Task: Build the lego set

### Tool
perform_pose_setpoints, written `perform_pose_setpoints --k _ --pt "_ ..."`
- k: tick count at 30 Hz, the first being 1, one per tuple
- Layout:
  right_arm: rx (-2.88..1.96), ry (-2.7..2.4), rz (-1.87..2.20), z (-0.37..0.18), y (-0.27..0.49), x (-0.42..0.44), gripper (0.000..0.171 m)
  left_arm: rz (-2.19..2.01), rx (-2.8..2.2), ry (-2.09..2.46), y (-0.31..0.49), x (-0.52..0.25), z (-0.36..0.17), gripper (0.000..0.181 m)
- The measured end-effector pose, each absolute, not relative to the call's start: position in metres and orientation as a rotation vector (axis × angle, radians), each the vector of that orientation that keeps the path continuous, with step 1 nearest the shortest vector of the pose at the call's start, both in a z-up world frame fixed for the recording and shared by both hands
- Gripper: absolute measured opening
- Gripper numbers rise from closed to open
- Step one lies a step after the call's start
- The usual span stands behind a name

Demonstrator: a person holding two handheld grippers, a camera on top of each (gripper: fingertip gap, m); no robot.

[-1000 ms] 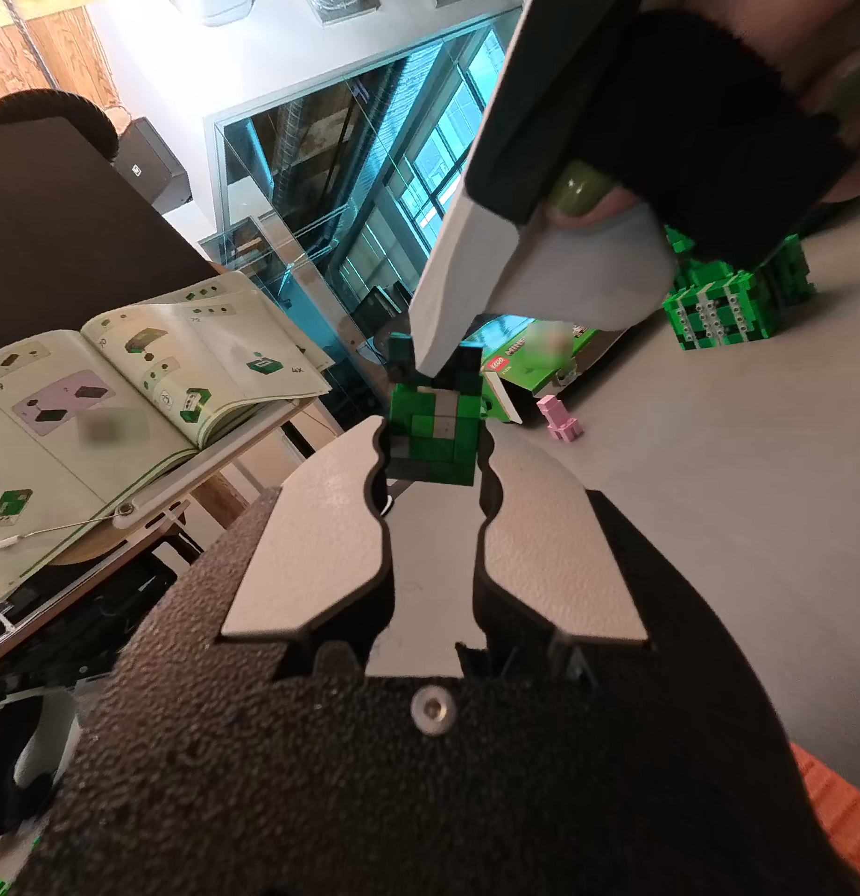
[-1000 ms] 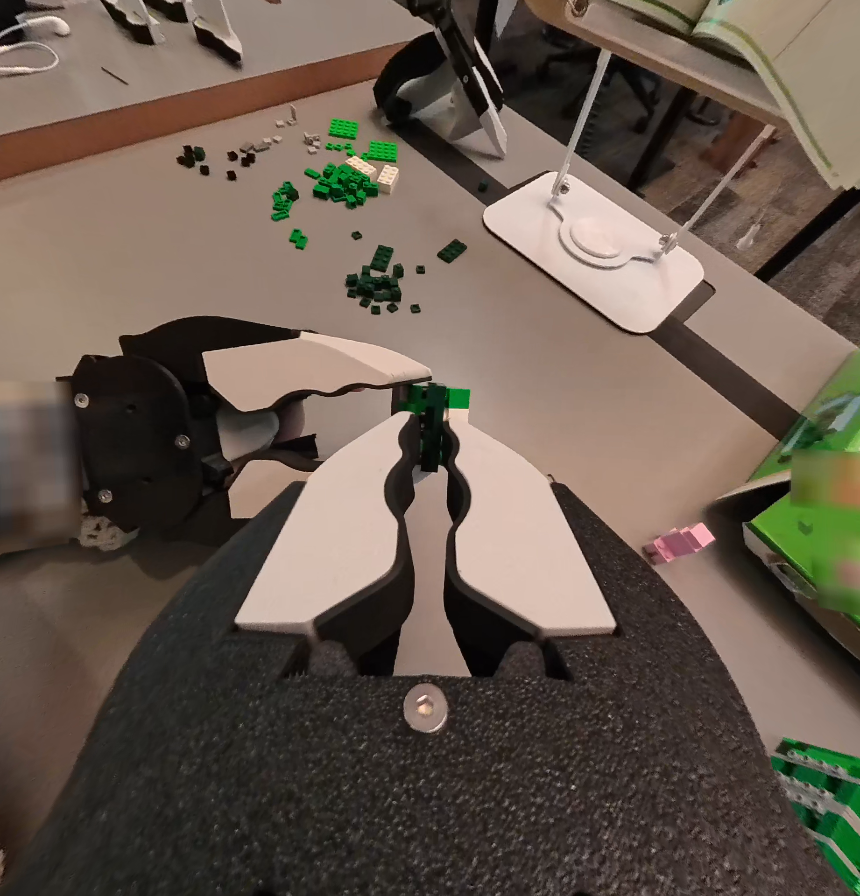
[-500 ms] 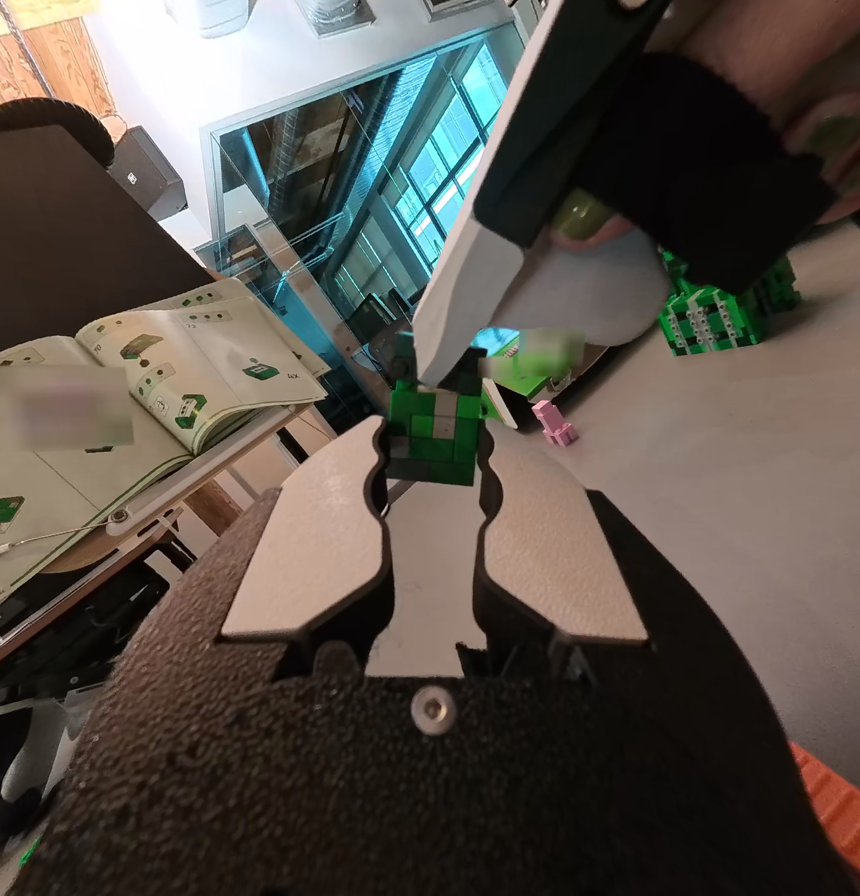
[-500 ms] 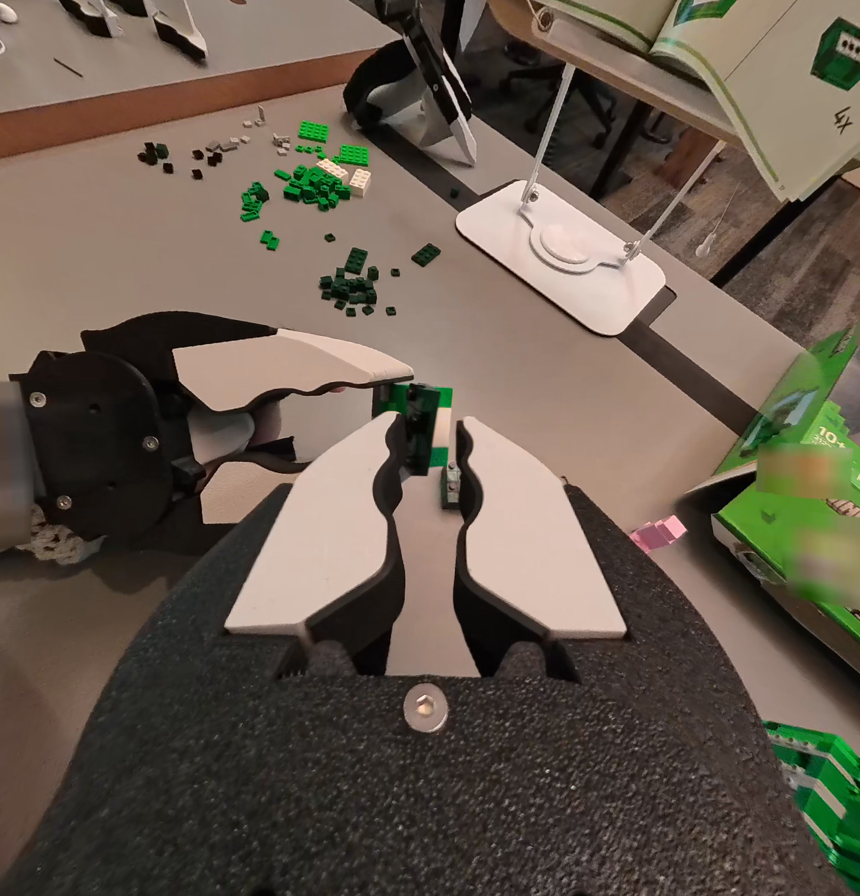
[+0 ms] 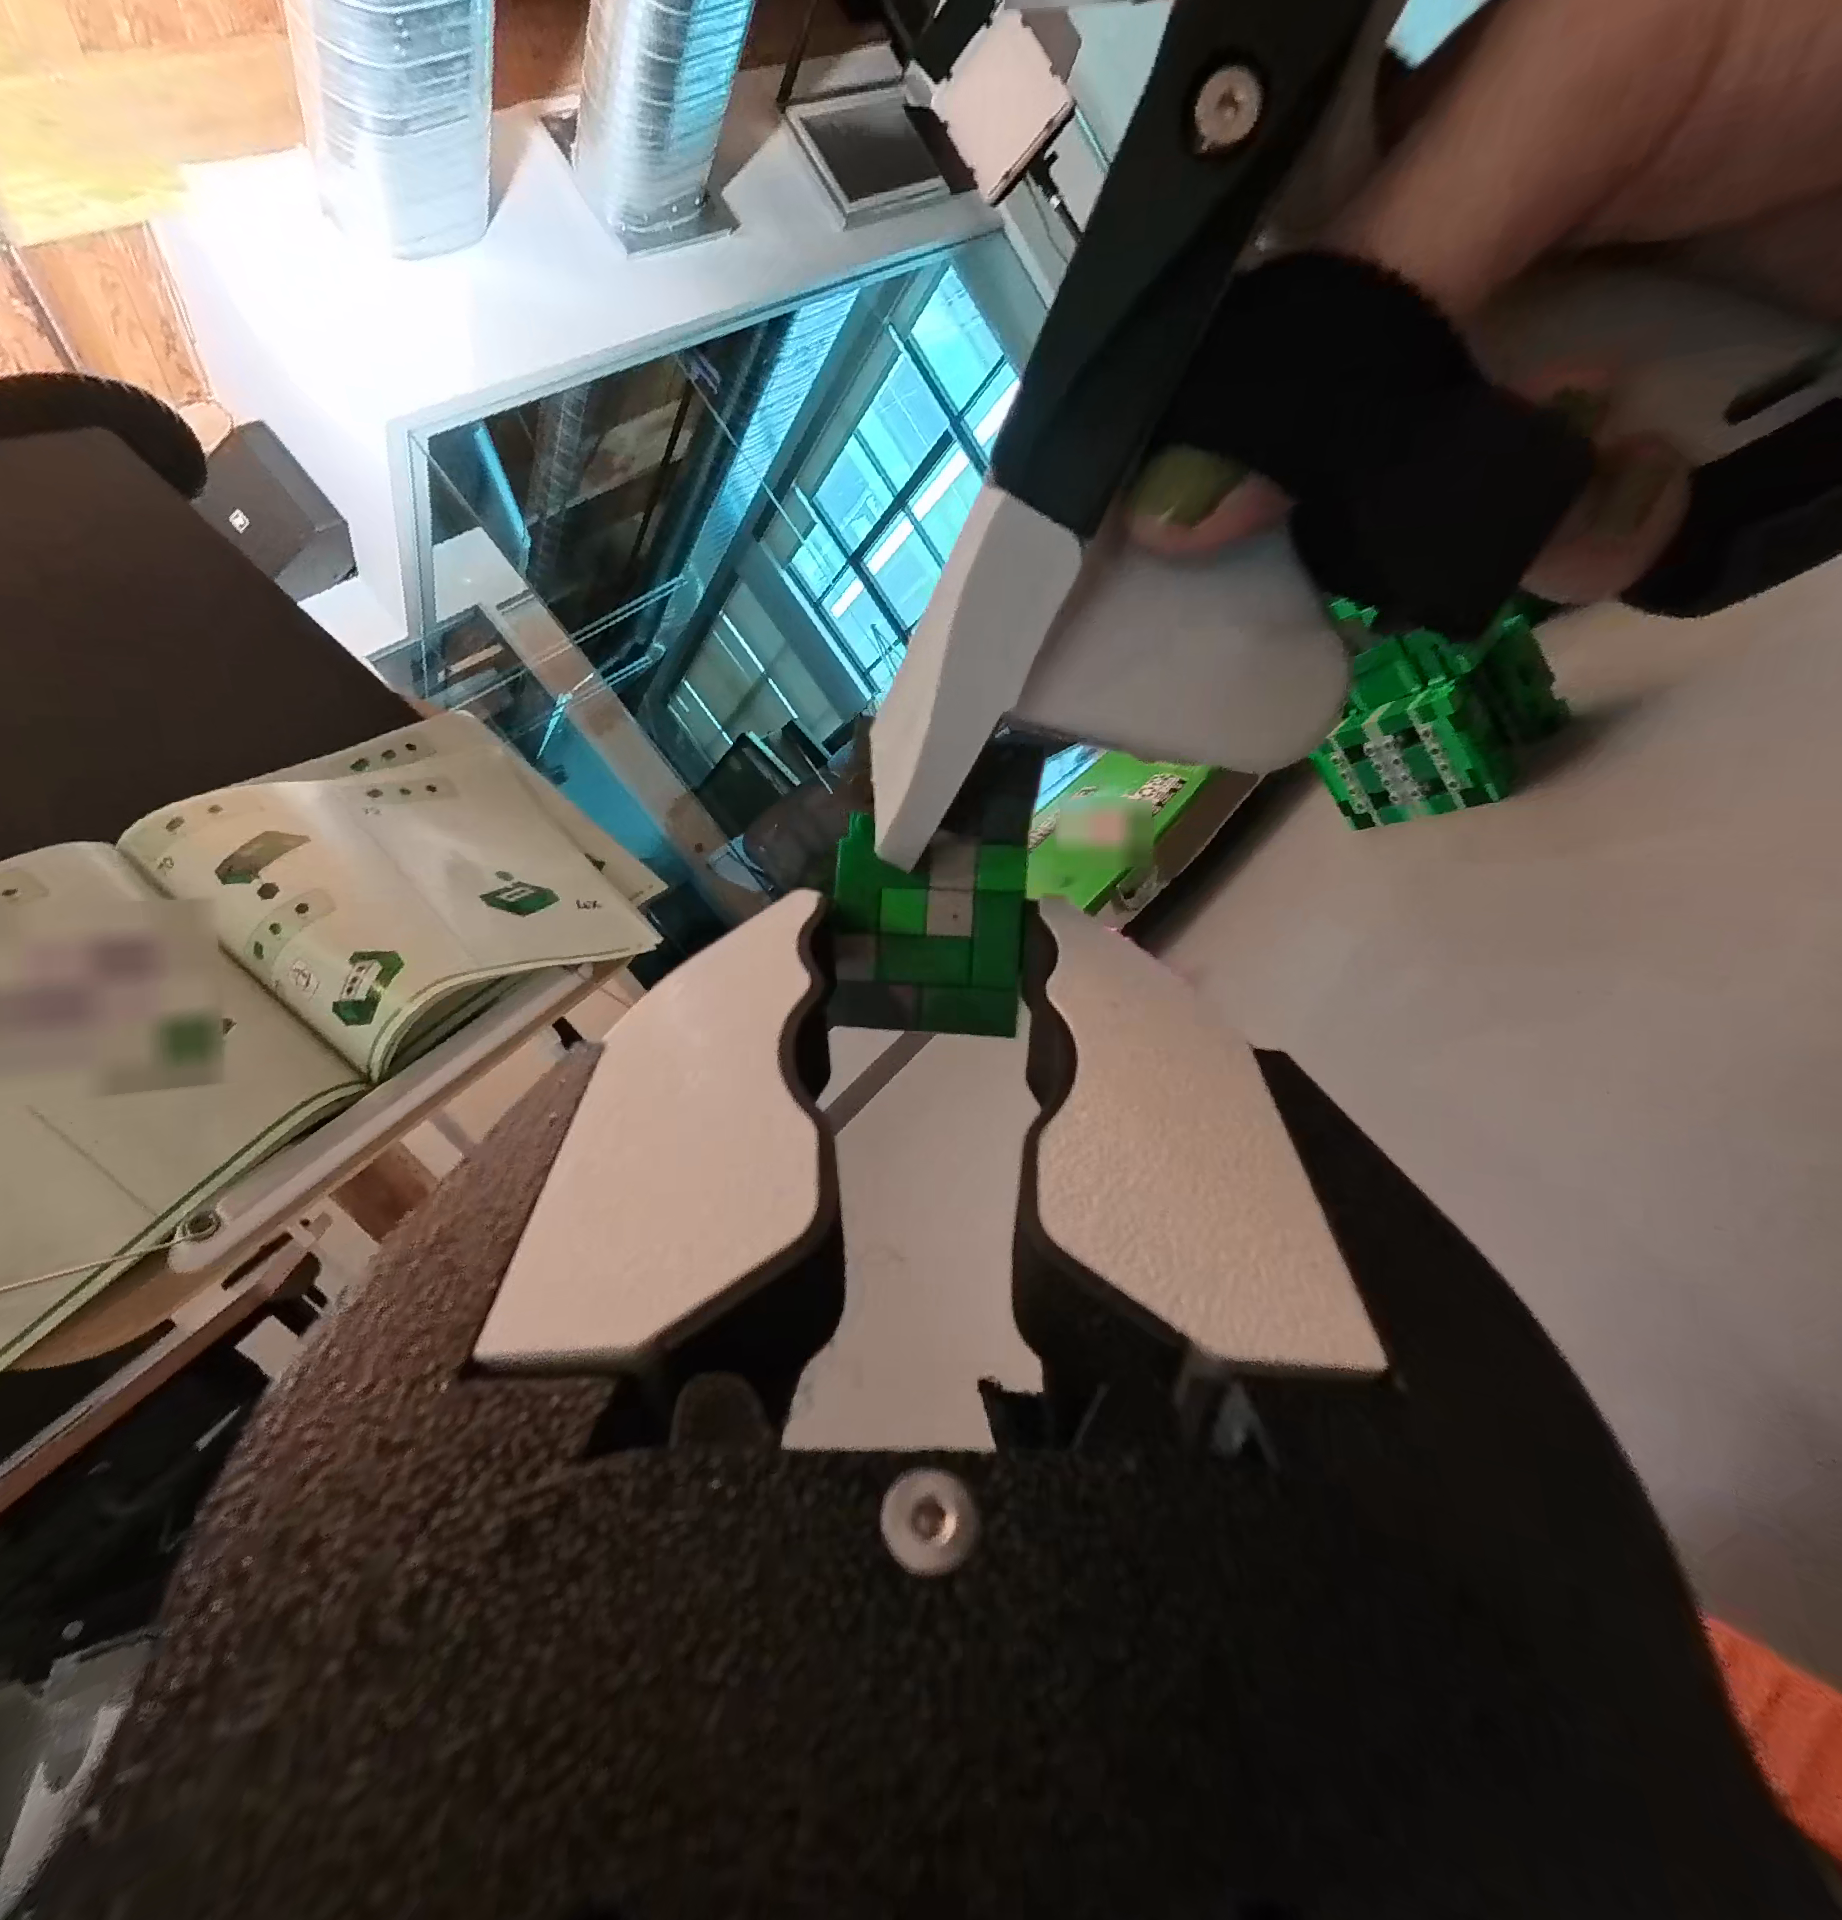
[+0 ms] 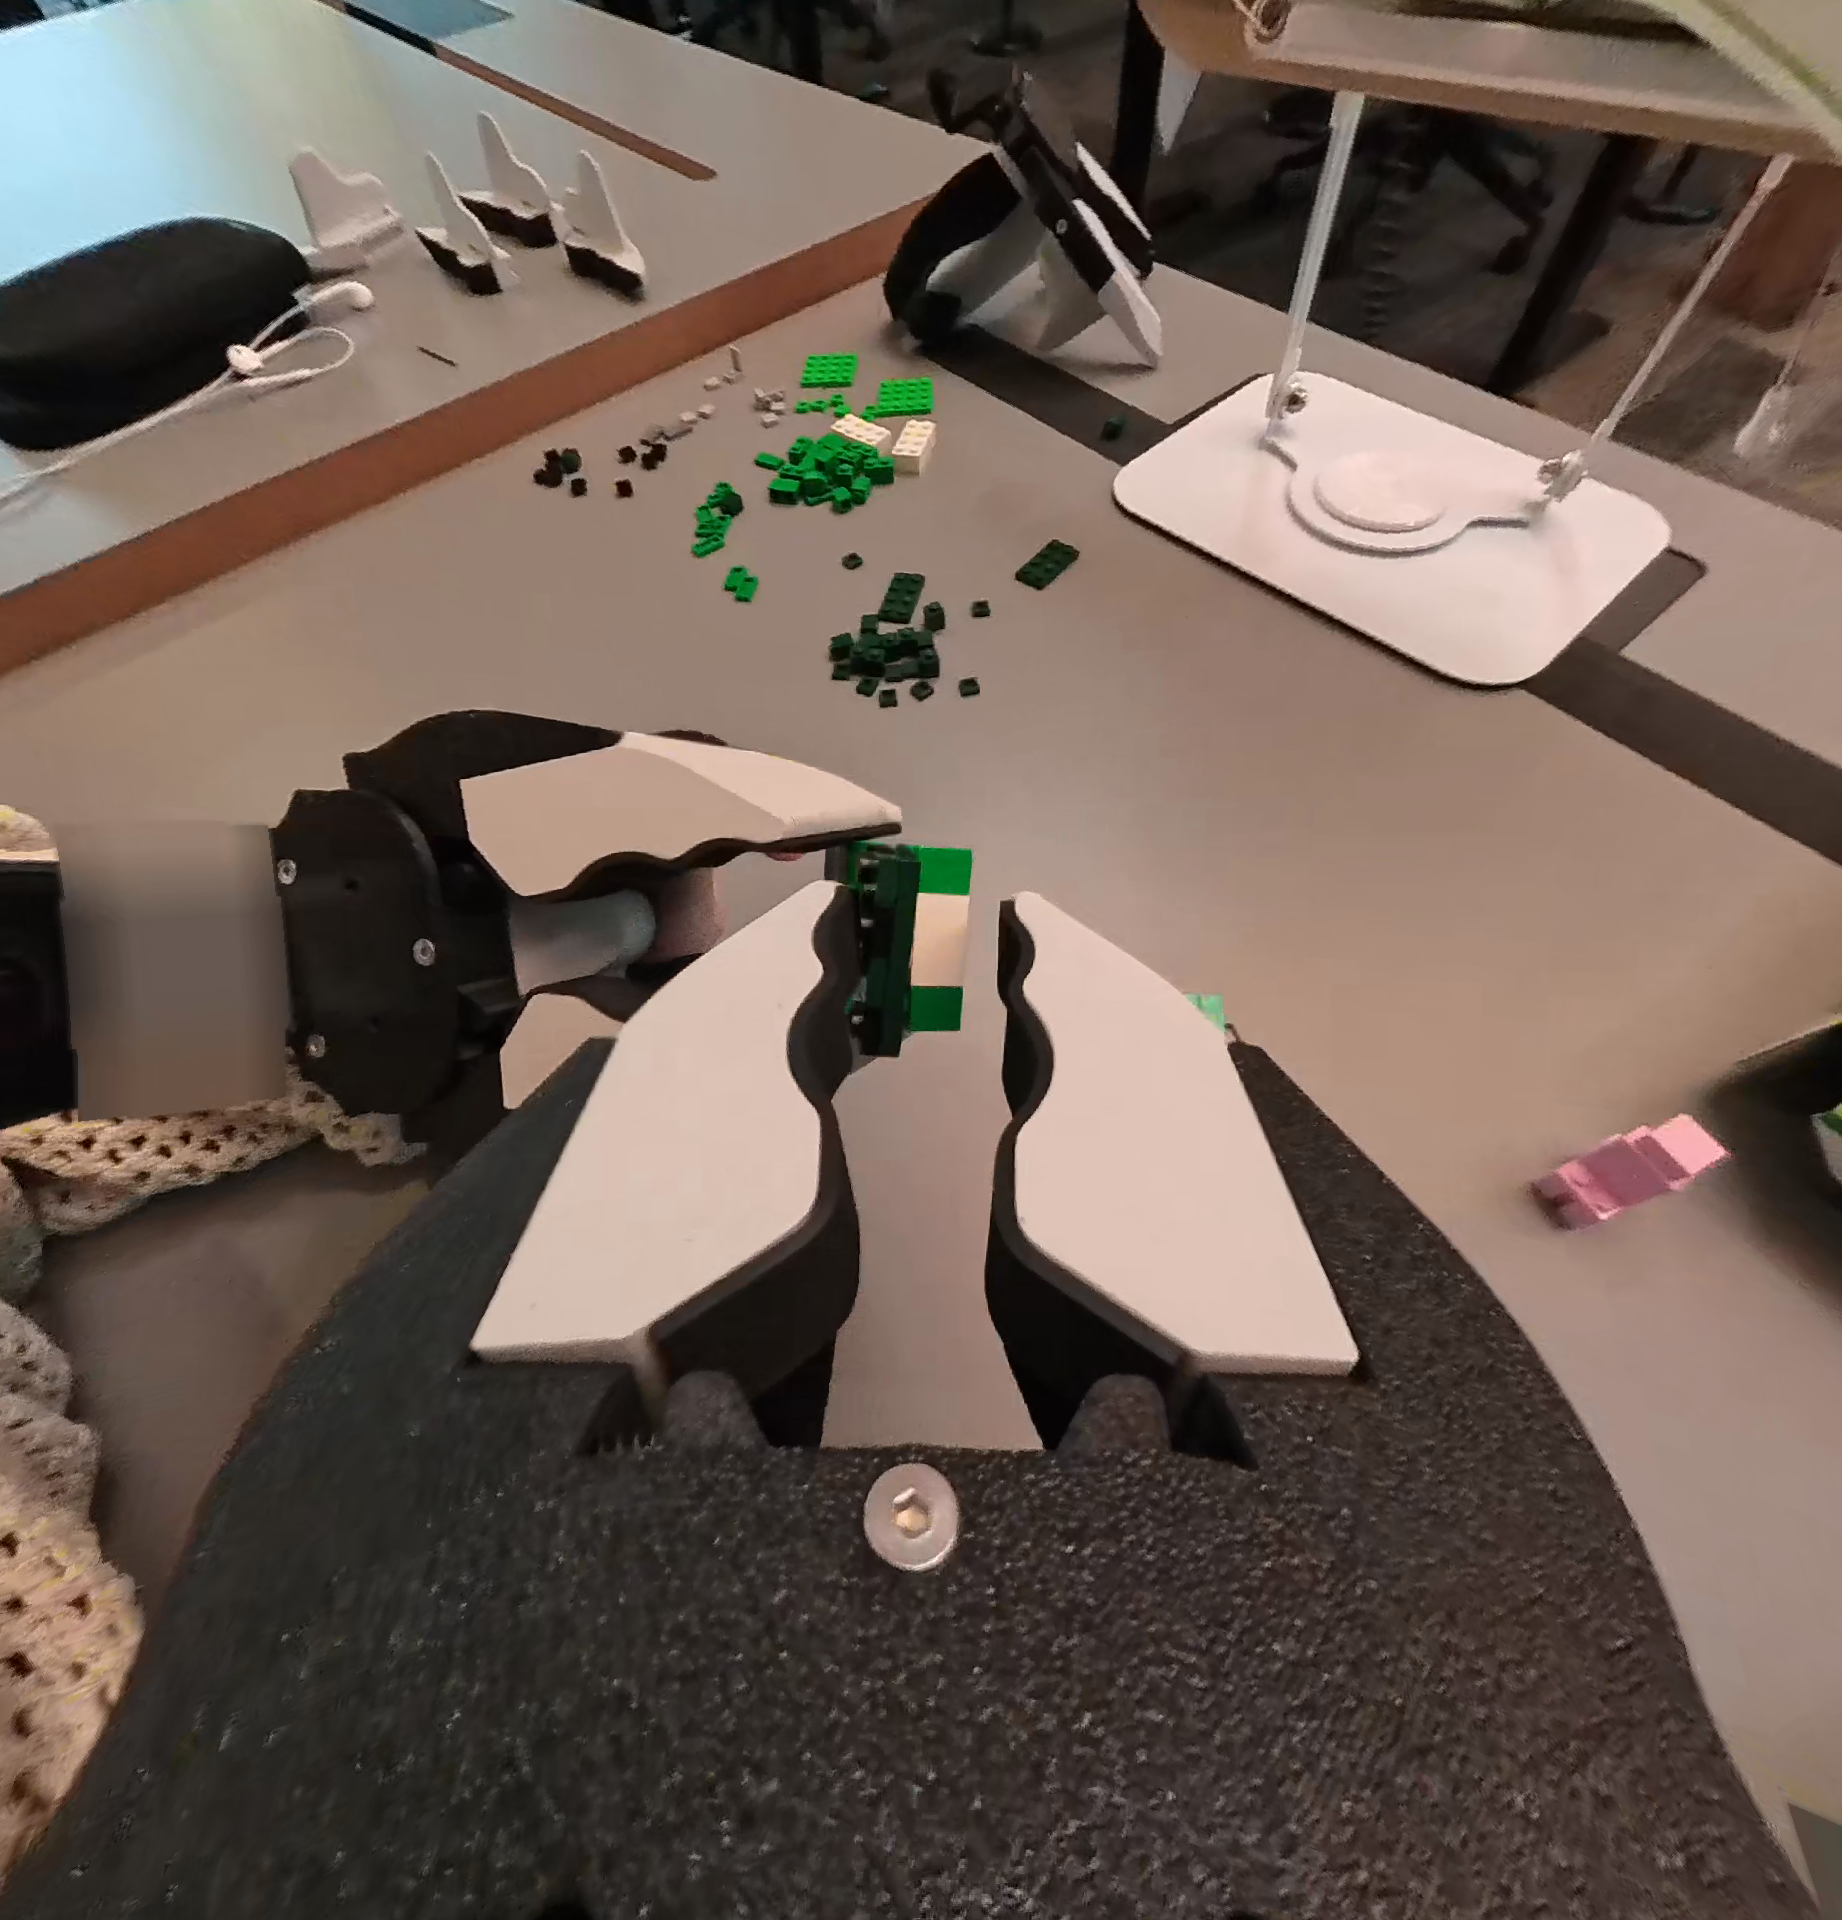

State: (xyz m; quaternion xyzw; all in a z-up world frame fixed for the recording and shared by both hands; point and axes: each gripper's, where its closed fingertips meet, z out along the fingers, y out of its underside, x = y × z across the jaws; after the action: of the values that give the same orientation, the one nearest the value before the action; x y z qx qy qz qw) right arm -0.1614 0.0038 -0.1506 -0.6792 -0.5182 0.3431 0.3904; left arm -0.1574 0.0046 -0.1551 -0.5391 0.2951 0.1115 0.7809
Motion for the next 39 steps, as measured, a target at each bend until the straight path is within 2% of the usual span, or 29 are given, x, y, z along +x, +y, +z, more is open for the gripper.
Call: perform_pose_setpoints --k 5,23,39 --pt "-1.742 -1.332 0.948 -0.153 -0.002 -0.16 0.02 0.231 -1.145 0.671 0.002 -0.152 -0.156 0.035" --pt "-1.748 -1.388 1.019 -0.159 -0.018 -0.139 0.022 0.243 -1.003 0.879 -0.017 -0.126 -0.158 0.034" --pt "-1.766 -0.803 1.585 -0.173 0.006 -0.142 0.019 0.169 -1.248 0.876 0.003 -0.124 -0.184 0.035"
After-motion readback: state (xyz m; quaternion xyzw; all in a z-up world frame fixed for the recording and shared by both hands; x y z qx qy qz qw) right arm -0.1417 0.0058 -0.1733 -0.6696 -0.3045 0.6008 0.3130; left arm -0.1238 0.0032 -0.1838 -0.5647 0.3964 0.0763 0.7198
